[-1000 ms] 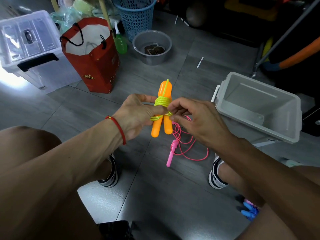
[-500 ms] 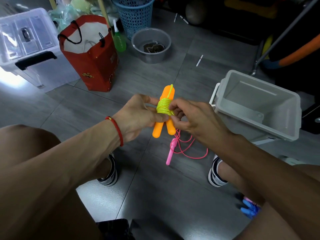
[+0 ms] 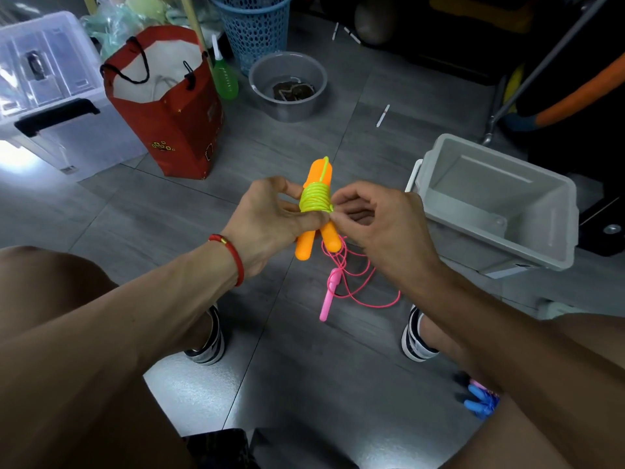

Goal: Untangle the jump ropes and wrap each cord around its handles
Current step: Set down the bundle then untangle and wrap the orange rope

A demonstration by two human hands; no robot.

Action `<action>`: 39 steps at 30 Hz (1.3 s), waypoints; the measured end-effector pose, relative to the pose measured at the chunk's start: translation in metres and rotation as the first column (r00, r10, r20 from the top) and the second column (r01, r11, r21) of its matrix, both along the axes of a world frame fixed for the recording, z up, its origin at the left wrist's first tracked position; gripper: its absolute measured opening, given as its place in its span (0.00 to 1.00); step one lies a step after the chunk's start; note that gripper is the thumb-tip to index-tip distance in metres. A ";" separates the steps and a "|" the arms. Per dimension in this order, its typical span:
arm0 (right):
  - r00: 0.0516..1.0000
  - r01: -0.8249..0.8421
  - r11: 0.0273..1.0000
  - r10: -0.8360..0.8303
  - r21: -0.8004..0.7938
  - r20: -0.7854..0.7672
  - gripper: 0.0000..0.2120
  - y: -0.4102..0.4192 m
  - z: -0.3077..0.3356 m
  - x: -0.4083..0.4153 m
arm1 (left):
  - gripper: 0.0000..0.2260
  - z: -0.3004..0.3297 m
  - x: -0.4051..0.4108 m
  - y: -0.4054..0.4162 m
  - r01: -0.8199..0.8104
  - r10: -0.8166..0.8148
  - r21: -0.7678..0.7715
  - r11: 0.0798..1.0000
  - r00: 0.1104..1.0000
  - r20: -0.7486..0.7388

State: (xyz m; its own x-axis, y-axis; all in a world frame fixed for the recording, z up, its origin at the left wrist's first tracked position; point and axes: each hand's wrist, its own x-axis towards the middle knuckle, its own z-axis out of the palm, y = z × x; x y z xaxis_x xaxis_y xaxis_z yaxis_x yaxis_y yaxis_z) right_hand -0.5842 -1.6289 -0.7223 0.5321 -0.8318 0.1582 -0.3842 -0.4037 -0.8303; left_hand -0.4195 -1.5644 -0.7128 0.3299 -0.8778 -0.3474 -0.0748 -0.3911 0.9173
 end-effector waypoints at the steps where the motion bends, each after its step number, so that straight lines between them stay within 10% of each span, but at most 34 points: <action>1: 1.000 0.023 0.999 -0.024 0.033 0.015 0.08 0.001 0.000 0.000 | 0.19 -0.001 0.000 0.000 -0.005 0.005 -0.008 1.000 1.000 0.011; 7: 0.998 0.035 0.985 -0.044 0.166 0.052 0.10 -0.003 0.006 -0.004 | 0.18 -0.005 0.000 0.000 0.036 -0.032 -0.037 0.999 0.993 0.117; 17: 0.988 -0.121 0.990 0.114 -0.065 -0.108 0.11 -0.002 0.003 -0.003 | 0.17 -0.007 0.001 0.006 0.074 -0.072 -0.009 0.997 0.986 0.152; 34: 0.956 0.251 0.885 -0.289 0.392 0.041 0.09 0.000 -0.004 0.005 | 0.16 -0.006 -0.012 0.000 -0.033 0.049 -0.056 0.998 0.948 0.315; 39: 0.955 0.260 0.921 -0.290 0.291 0.065 0.08 0.002 0.000 0.013 | 0.17 -0.002 -0.012 -0.003 -0.046 0.074 -0.091 0.995 0.937 0.342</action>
